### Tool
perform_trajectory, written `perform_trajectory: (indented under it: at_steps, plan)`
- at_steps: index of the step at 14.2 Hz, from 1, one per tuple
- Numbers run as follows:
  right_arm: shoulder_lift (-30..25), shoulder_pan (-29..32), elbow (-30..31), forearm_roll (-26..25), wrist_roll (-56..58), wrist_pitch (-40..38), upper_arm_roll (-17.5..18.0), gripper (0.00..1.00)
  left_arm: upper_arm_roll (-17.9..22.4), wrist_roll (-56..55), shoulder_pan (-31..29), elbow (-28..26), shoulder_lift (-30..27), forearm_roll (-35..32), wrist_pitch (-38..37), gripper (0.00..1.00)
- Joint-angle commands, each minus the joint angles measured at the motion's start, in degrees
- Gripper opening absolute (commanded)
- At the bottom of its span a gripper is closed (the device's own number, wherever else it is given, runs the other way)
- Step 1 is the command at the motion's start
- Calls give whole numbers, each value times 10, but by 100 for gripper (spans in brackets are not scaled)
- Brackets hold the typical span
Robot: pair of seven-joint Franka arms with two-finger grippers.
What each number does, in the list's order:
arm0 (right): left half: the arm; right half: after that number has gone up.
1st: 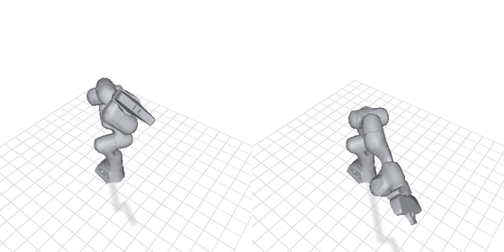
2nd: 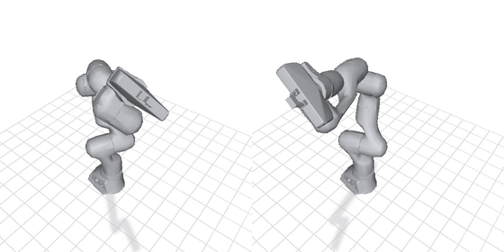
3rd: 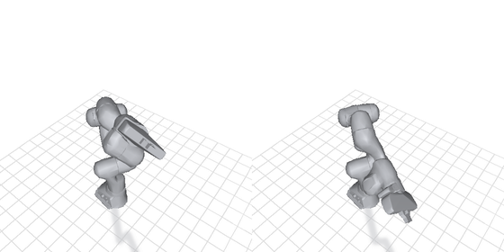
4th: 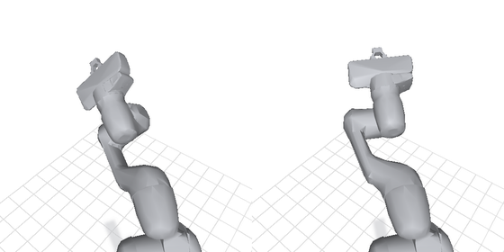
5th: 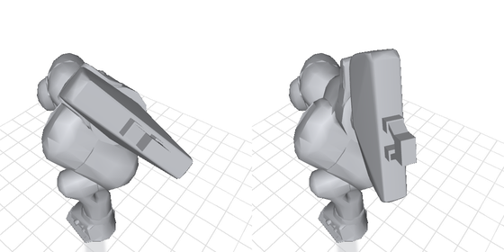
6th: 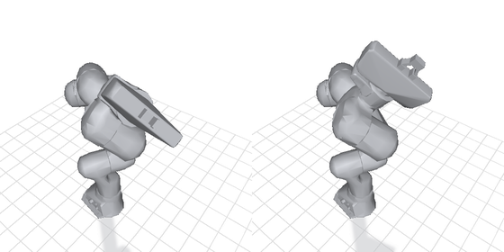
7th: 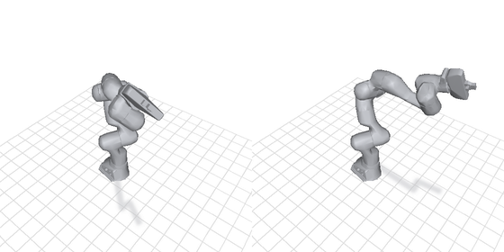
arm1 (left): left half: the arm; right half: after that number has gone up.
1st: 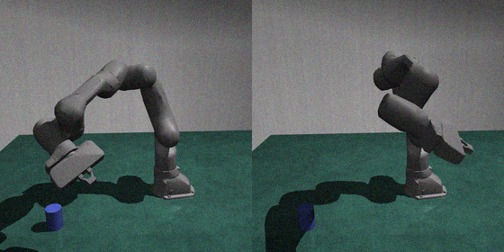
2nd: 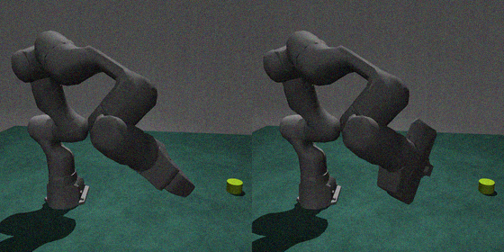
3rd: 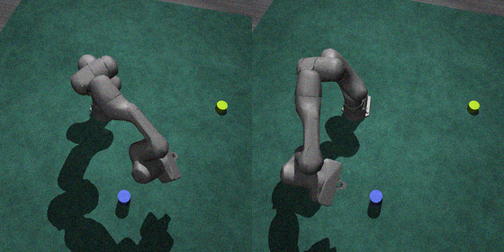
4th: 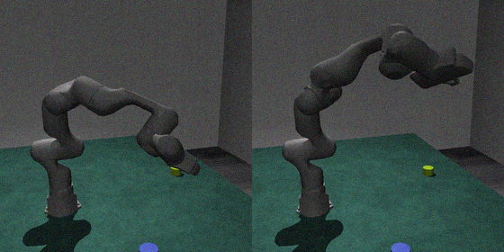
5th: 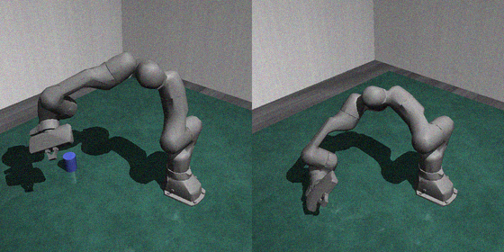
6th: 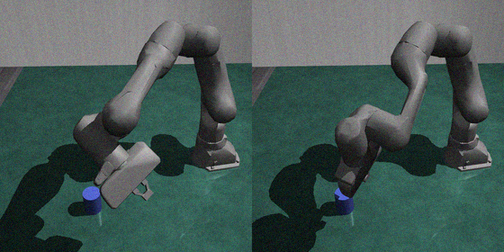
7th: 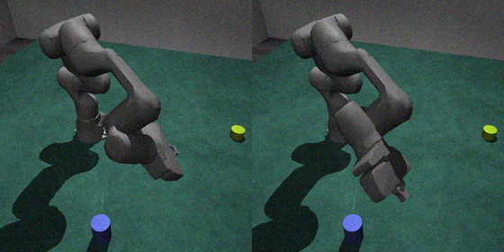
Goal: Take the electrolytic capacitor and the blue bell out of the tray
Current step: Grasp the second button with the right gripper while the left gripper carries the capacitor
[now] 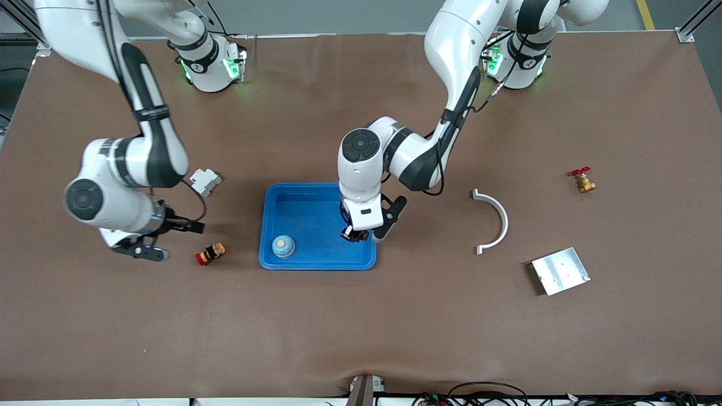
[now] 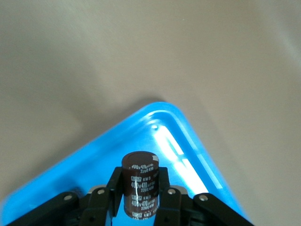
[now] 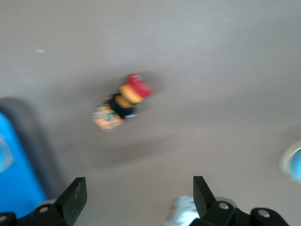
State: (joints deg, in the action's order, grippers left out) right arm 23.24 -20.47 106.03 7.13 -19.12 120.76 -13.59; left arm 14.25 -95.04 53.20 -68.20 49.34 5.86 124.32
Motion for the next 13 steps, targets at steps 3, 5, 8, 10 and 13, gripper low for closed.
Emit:
perform_trajectory:
  at_steps: [3, 5, 8, 10, 13]
  plan:
    - [58, -28, -71, 17, -229, 0, 63, 100, -6, 114, -13, -34, -34, 18, -57, 0]
    - [92, -34, -110, 18, -322, 2, 81, 100, -6, 126, -20, -61, -56, 17, -55, 0]
    - [138, -42, -146, 18, -424, 36, 100, 100, -9, 186, -31, -105, -96, 26, -55, 0]
    - [145, -46, -146, 17, -488, 72, 103, 100, -9, 246, -44, -138, -120, 25, -55, 0]
    - [156, -48, -145, 17, -520, 98, 116, 100, -10, 363, -67, -177, -150, 21, -54, 0]
